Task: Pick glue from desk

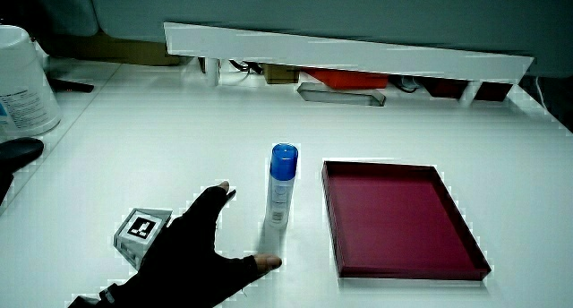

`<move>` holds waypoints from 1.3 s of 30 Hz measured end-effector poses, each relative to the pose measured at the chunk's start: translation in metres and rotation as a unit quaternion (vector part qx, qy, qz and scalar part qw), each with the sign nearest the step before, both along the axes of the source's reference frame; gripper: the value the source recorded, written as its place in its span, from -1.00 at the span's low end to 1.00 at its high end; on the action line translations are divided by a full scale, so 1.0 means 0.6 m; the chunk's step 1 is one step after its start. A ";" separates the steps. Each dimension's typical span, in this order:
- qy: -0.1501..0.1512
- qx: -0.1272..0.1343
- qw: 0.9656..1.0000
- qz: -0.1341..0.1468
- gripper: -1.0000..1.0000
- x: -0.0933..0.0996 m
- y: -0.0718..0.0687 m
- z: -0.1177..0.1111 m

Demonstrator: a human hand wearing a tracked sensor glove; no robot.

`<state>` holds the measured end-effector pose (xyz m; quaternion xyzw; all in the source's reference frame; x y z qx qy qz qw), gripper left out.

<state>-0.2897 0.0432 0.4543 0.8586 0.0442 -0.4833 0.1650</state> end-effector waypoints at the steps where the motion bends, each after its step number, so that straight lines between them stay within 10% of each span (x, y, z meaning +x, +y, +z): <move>1: 0.022 -0.005 1.000 -0.010 0.00 0.007 -0.007 -0.003; 15: 0.040 -0.040 0.998 -0.004 0.00 0.056 -0.083 0.035; 16: -0.021 -0.048 0.999 0.003 0.00 0.045 -0.086 0.057; 17: 0.039 -0.042 0.998 -0.002 0.00 0.060 -0.088 0.042; 22: 0.044 -0.021 0.999 -0.010 0.00 0.066 -0.092 0.044; 39: 0.070 0.016 0.996 -0.056 0.81 0.050 -0.093 0.050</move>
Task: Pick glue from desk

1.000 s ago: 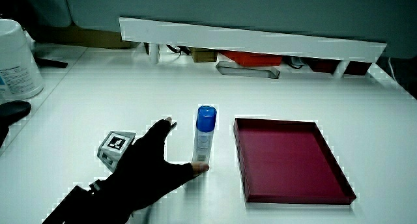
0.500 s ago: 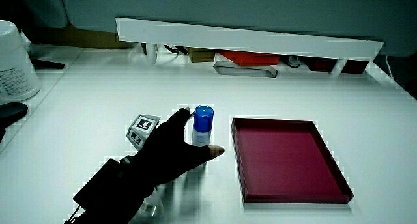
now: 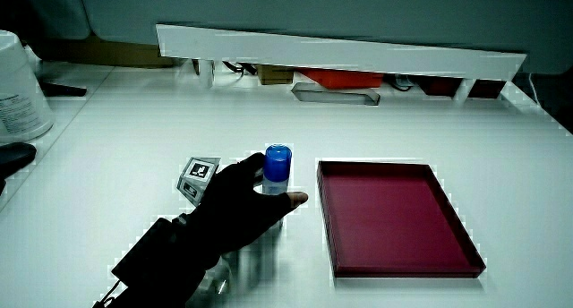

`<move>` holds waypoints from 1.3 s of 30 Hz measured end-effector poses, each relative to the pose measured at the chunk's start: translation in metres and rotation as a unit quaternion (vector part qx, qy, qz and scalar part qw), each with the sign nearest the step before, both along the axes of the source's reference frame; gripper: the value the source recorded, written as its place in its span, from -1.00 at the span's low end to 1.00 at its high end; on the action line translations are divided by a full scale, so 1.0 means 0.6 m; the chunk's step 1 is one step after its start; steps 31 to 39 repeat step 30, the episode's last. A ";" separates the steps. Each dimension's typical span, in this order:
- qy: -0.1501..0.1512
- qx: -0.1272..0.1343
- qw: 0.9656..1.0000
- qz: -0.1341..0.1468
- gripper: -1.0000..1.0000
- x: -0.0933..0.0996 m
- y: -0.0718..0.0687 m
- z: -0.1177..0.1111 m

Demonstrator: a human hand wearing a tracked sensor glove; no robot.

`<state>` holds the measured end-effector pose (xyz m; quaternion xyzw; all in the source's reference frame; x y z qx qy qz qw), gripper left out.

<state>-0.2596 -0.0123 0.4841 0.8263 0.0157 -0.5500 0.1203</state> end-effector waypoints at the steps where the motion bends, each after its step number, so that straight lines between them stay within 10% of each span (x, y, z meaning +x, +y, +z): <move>1: 0.001 0.000 1.000 0.000 0.86 0.001 0.000 0.000; 9: 0.028 0.016 0.999 -0.013 1.00 0.004 0.002 -0.014; 20: -0.015 0.025 1.000 0.008 1.00 0.045 -0.038 -0.058; 29: 0.116 0.035 0.991 0.053 1.00 0.133 -0.055 -0.087; 39: 0.123 0.028 0.990 0.060 1.00 0.141 -0.054 -0.084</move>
